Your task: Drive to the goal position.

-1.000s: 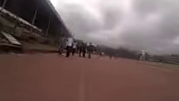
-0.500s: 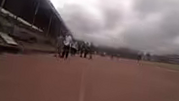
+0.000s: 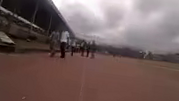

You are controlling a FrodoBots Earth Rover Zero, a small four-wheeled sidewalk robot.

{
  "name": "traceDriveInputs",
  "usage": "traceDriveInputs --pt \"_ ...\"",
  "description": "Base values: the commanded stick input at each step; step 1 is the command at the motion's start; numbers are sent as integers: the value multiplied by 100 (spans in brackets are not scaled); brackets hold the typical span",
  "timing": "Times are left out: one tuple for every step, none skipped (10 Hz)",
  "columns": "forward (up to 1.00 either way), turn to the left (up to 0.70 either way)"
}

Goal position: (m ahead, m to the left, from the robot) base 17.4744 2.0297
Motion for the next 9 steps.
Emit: traceDriveInputs --pt "100 0" --pt "100 0" --pt "100 0" --pt "100 0" --pt "100 0" --pt "100 0" --pt "100 0" --pt "100 0" --pt "100 -7"
